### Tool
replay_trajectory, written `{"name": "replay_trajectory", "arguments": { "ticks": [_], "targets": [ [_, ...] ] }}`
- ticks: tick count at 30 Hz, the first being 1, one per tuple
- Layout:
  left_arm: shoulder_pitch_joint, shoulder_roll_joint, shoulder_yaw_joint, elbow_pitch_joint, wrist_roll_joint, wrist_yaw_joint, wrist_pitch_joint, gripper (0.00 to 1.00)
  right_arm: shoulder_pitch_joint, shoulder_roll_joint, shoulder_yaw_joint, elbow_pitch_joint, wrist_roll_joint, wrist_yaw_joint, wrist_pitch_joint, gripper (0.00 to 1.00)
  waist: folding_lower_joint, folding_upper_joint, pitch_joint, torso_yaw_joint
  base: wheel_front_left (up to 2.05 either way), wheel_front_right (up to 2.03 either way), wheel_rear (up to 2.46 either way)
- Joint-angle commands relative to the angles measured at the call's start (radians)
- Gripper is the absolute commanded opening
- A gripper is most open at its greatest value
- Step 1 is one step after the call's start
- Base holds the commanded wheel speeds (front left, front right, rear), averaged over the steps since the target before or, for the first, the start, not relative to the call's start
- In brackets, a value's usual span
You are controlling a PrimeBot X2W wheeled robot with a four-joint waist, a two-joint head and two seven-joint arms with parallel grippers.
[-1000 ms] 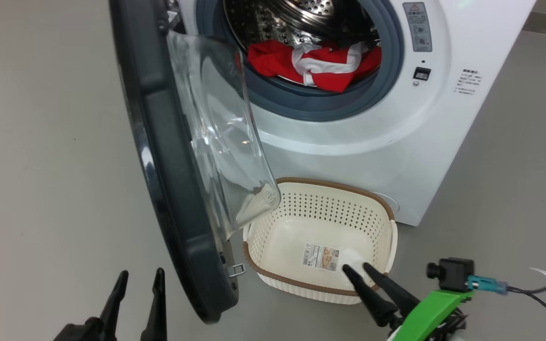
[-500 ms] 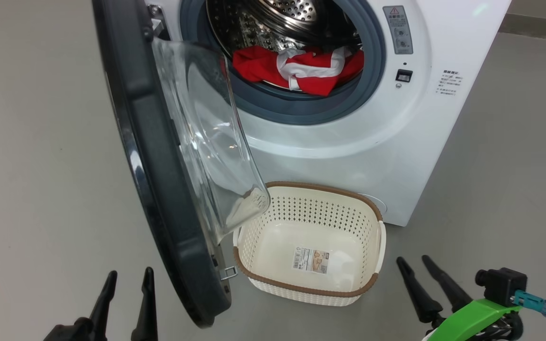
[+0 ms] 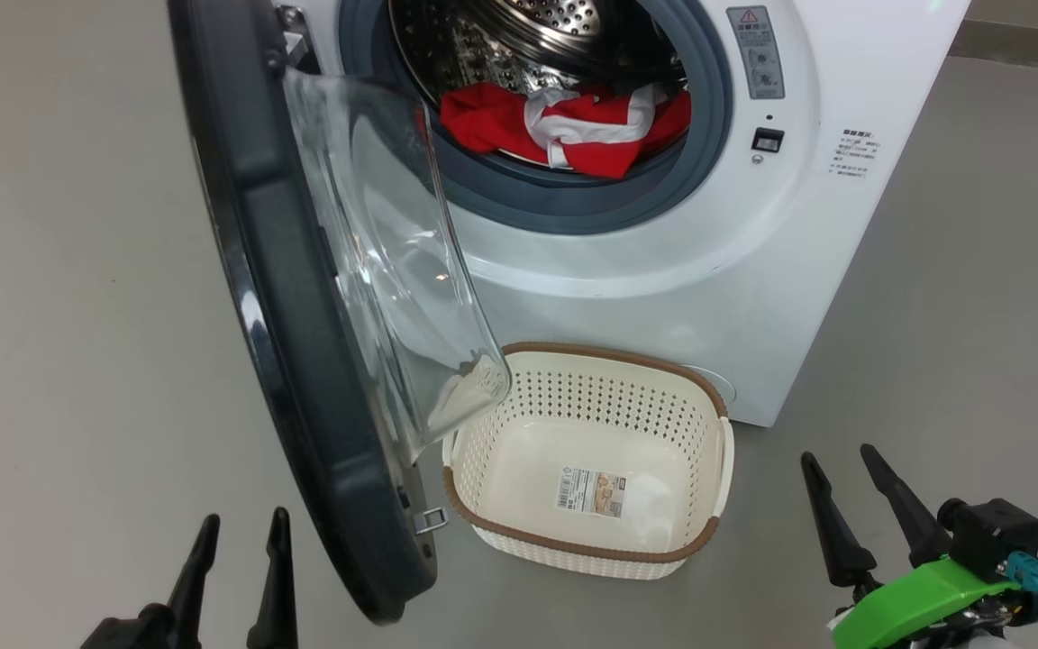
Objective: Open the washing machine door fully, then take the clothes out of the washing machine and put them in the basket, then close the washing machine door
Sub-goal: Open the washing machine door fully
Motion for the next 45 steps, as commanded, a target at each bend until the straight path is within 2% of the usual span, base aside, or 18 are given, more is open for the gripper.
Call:
{"name": "replay_trajectory", "arguments": {
  "ticks": [1, 9, 23, 24, 25, 26, 27, 31, 36, 41, 45],
  "targets": [
    [-0.027, 0.010, 0.033, -0.028, 0.013, -0.005, -0.009, 1.00, 0.010, -0.004, 0.004, -0.033, -0.049, 0.008, -0.006, 1.00, 0.0000, 0.0000, 0.001, 0.002, 0.00, 0.00, 0.00],
    [-0.025, 0.010, 0.031, -0.032, 0.009, -0.002, -0.009, 1.00, 0.062, 0.034, -0.073, -0.062, -0.216, 0.008, -0.006, 1.00, 0.0000, 0.0000, 0.002, 0.007, 0.00, 0.00, 0.00],
    [-0.023, 0.010, 0.024, -0.035, 0.009, -0.002, -0.009, 1.00, 0.079, 0.056, -0.087, -0.059, -0.248, 0.008, -0.006, 1.00, 0.0000, 0.0000, -0.003, 0.003, 0.00, 0.00, 0.00],
    [-0.023, 0.010, 0.024, -0.034, 0.009, -0.003, -0.009, 0.82, 0.079, 0.057, -0.087, -0.060, -0.249, 0.008, -0.006, 1.00, 0.0000, 0.0000, -0.005, 0.003, 0.00, 0.00, 0.00],
    [-0.022, 0.010, 0.025, -0.032, -0.001, -0.003, -0.009, 0.48, 0.080, 0.058, -0.086, -0.061, -0.249, 0.008, -0.006, 1.00, 0.0000, 0.0000, -0.006, 0.003, 0.00, 0.00, 0.00],
    [-0.024, 0.010, 0.030, -0.034, -0.019, -0.002, -0.009, 0.06, 0.082, 0.058, -0.086, -0.062, -0.250, 0.008, -0.006, 1.00, 0.0000, 0.0000, -0.008, 0.004, 0.00, 0.00, 0.00],
    [-0.027, 0.010, 0.037, -0.042, -0.032, -0.001, -0.009, 0.00, 0.083, 0.059, -0.085, -0.062, -0.250, 0.008, -0.006, 1.00, 0.0000, 0.0000, -0.010, 0.005, 0.00, 0.00, 0.00],
    [-0.043, 0.010, 0.069, -0.134, -0.059, 0.005, -0.009, 0.00, 0.090, 0.063, -0.082, -0.064, -0.250, 0.008, -0.006, 1.00, 0.0000, 0.0000, -0.018, 0.008, 0.00, 0.00, 0.00],
    [-0.074, 0.010, 0.060, -0.373, -0.036, 0.010, -0.009, 0.00, 0.093, 0.065, -0.076, -0.067, -0.252, 0.008, -0.006, 1.00, 0.0000, 0.0000, -0.020, 0.011, 0.00, 0.00, 0.00],
    [-0.083, 0.010, -0.081, -0.572, 0.033, 0.018, -0.009, 0.00, 0.088, 0.064, -0.073, -0.073, -0.256, 0.008, -0.006, 1.00, 0.0000, 0.0000, -0.015, 0.010, 0.00, 0.00, 0.00],
    [-0.047, 0.010, -0.258, -0.559, 0.042, 0.011, -0.009, 0.00, 0.084, 0.064, -0.069, -0.075, -0.257, 0.008, -0.006, 1.00, 0.0000, 0.0000, -0.013, 0.005, 0.00, 0.00, 0.00]
  ]
}}
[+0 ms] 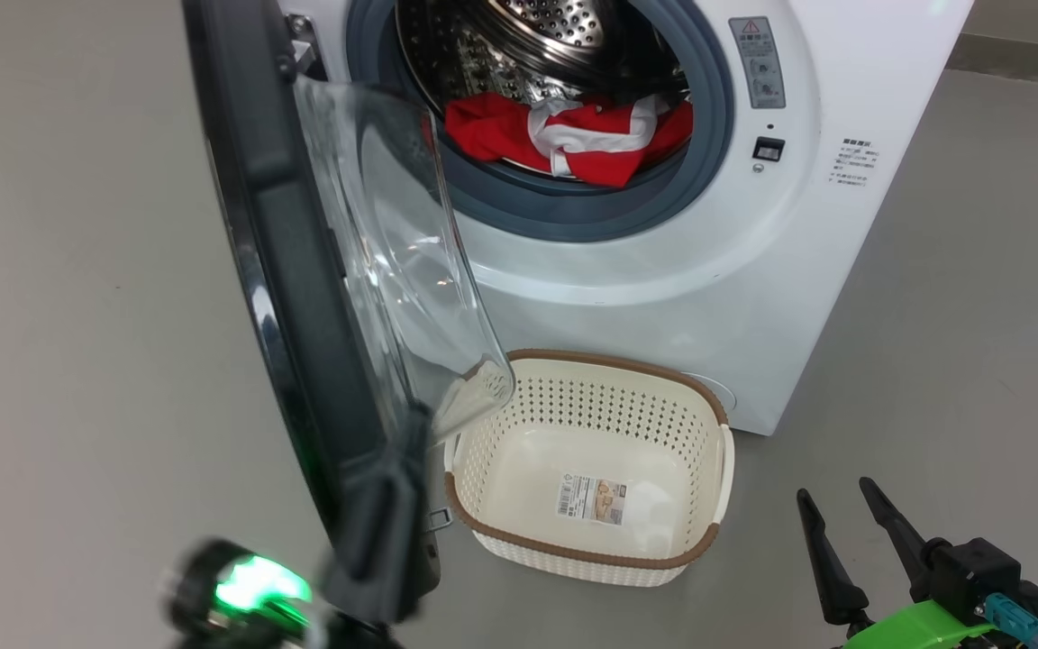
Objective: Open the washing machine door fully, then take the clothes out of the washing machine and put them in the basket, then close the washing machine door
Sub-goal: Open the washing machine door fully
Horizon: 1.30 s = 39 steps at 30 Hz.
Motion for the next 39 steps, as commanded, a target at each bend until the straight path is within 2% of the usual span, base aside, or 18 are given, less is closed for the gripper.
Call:
{"name": "replay_trajectory", "arguments": {
  "ticks": [1, 6, 10, 17, 25, 30, 39],
  "targets": [
    [0.021, 0.008, -0.035, 0.027, -0.019, 0.003, -0.004, 0.00, -0.010, -0.008, 0.029, -0.028, -0.011, 0.007, -0.006, 1.00, 0.0000, -0.0001, 0.002, -0.004, 0.00, 0.00, 0.00],
    [0.050, 0.008, -0.116, 0.201, -0.082, 0.009, -0.004, 0.00, -0.015, -0.004, 0.032, -0.030, -0.012, 0.007, -0.006, 1.00, 0.0000, -0.0001, 0.005, -0.014, 0.00, 0.00, 0.00],
    [0.036, 0.008, -0.105, 0.299, -0.114, 0.023, -0.004, 0.00, -0.015, -0.005, 0.030, -0.030, -0.012, 0.007, -0.006, 1.00, 0.0000, -0.0001, 0.012, -0.016, 0.00, 0.00, 0.00],
    [0.013, 0.008, -0.052, 0.348, -0.144, 0.041, -0.004, 0.00, -0.018, -0.005, 0.025, -0.032, -0.015, 0.007, -0.006, 1.00, 0.0000, -0.0001, 0.018, -0.013, 0.00, 0.00, 0.00],
    [0.019, 0.008, 0.048, 0.373, -0.135, 0.051, -0.004, 0.00, -0.016, -0.002, 0.023, -0.032, -0.015, 0.007, -0.006, 1.00, 0.0000, -0.0001, 0.016, 0.003, 0.00, 0.00, 0.00],
    [0.034, 0.008, 0.131, 0.377, -0.104, 0.041, -0.004, 0.00, -0.015, 0.001, 0.026, -0.035, -0.015, 0.007, -0.006, 1.00, 0.0000, -0.0001, 0.022, 0.013, 0.00, 0.00, 0.00],
    [0.019, 0.008, 0.342, 0.405, -0.069, 0.017, -0.004, 0.00, -0.024, -0.004, 0.030, -0.040, -0.017, 0.007, -0.006, 1.00, 0.0000, -0.0001, 0.047, 0.012, 0.00, 0.00, 0.00]
  ]
}}
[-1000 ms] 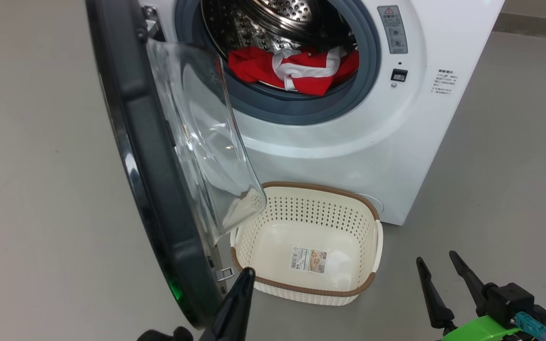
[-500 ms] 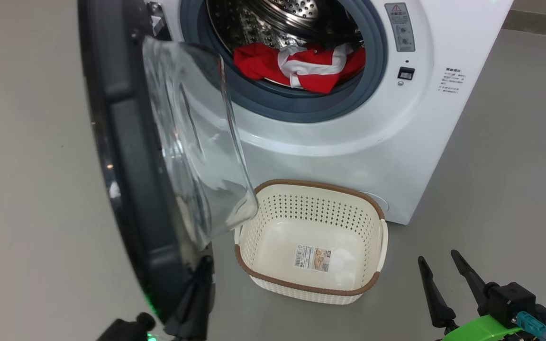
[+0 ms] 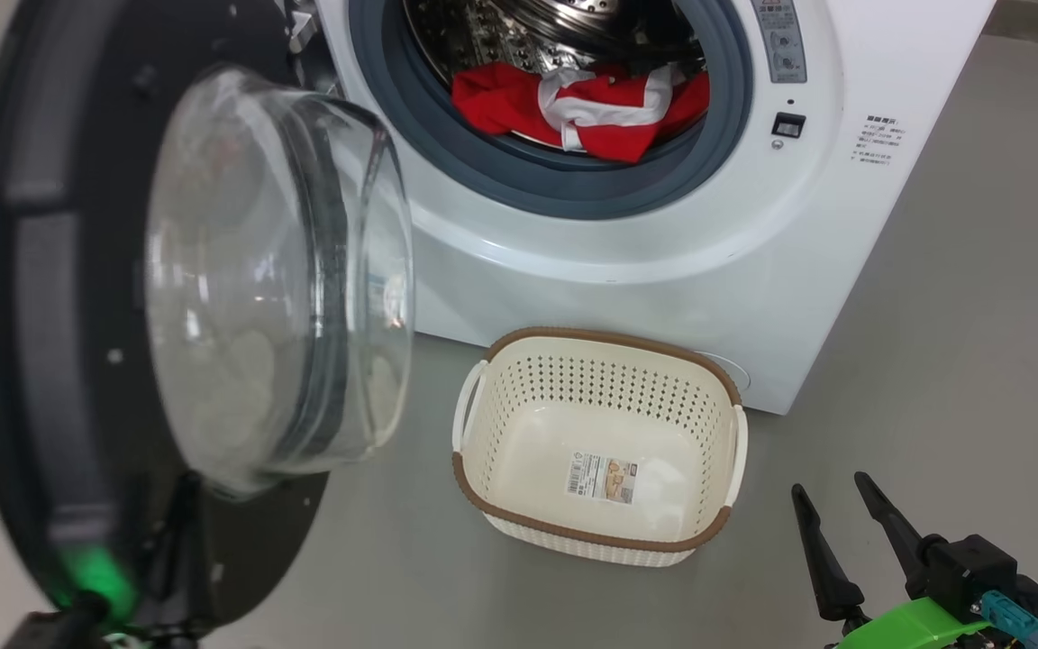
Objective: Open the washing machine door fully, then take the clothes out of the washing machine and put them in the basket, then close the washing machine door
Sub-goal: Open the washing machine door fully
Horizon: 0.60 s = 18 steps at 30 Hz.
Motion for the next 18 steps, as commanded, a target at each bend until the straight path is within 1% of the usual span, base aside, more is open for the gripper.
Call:
{"name": "replay_trajectory", "arguments": {
  "ticks": [1, 6, 11, 14, 15, 18],
  "targets": [
    [-0.040, 0.013, 0.081, -0.010, 0.010, -0.005, -0.005, 0.00, -0.024, -0.012, 0.026, -0.025, -0.009, 0.007, -0.006, 1.00, -0.0001, -0.0001, 0.007, -0.004, 0.00, 0.00, 0.00],
    [-0.070, 0.013, 0.199, 0.014, 0.032, -0.016, -0.005, 0.00, -0.032, -0.017, 0.027, -0.025, -0.010, 0.007, -0.006, 1.00, -0.0001, -0.0001, 0.025, -0.014, 0.00, 0.00, 0.00],
    [-0.123, 0.013, 0.308, 0.055, 0.063, -0.041, -0.005, 0.00, -0.039, -0.025, 0.025, -0.028, -0.010, 0.007, -0.006, 1.00, -0.0001, -0.0001, 0.048, -0.017, 0.00, 0.00, 0.00],
    [-0.171, 0.016, 0.374, 0.093, 0.075, -0.055, -0.005, 0.00, -0.047, -0.030, 0.026, -0.030, -0.011, 0.007, -0.006, 1.00, -0.0001, -0.0001, 0.065, -0.018, 0.00, 0.00, 0.00],
    [-0.206, 0.020, 0.420, 0.125, 0.082, -0.064, -0.005, 0.00, -0.055, -0.034, 0.029, -0.031, -0.012, 0.007, -0.006, 1.00, -0.0001, -0.0001, 0.076, -0.021, 0.00, 0.00, 0.00],
    [-0.256, 0.039, 0.486, 0.177, 0.091, -0.078, -0.005, 0.00, -0.069, -0.040, 0.035, -0.031, -0.012, 0.007, -0.006, 1.00, -0.0001, -0.0001, 0.090, -0.029, 0.00, 0.00, 0.00]
  ]
}}
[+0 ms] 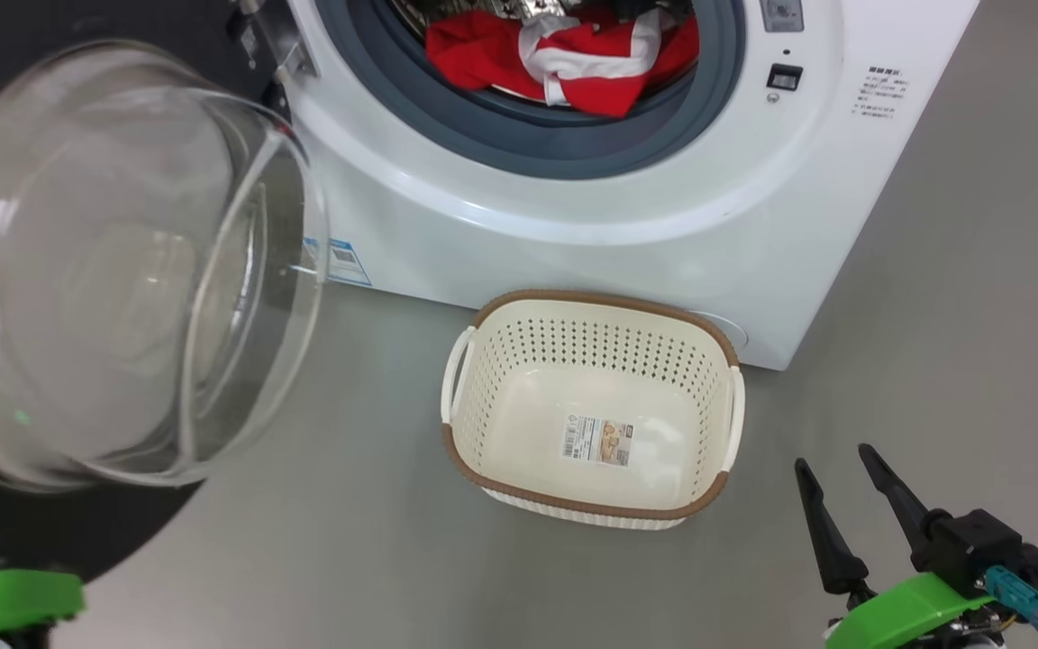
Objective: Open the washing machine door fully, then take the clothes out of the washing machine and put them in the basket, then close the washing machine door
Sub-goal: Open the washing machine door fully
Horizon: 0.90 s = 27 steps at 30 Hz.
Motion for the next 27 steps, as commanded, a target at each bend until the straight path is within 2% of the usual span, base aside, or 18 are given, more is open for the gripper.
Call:
{"name": "replay_trajectory", "arguments": {
  "ticks": [1, 17, 22, 27],
  "targets": [
    [-0.047, 0.056, 0.073, 0.002, 0.015, -0.003, -0.005, 0.00, -0.034, -0.015, 0.024, -0.025, -0.007, 0.007, -0.006, 1.00, 0.0000, 0.0000, 0.015, -0.010, 0.00, 0.00, 0.00],
    [-0.237, 0.149, 0.262, 0.200, 0.087, -0.027, -0.005, 0.00, -0.067, -0.036, 0.017, -0.032, -0.014, 0.007, -0.006, 1.00, 0.0000, 0.0000, 0.081, -0.031, 0.00, 0.00, 0.00],
    [-0.273, 0.177, 0.294, 0.255, 0.107, -0.030, -0.005, 0.00, -0.071, -0.038, 0.015, -0.033, -0.015, 0.007, -0.006, 1.00, 0.0000, 0.0000, 0.087, -0.035, 0.00, 0.00, 0.00],
    [-0.284, 0.182, 0.306, 0.287, 0.113, -0.032, -0.005, 0.00, -0.068, -0.035, 0.011, -0.031, -0.017, 0.007, -0.006, 1.00, 0.0000, 0.0000, 0.079, -0.035, 0.00, 0.00, 0.00]
  ]
}}
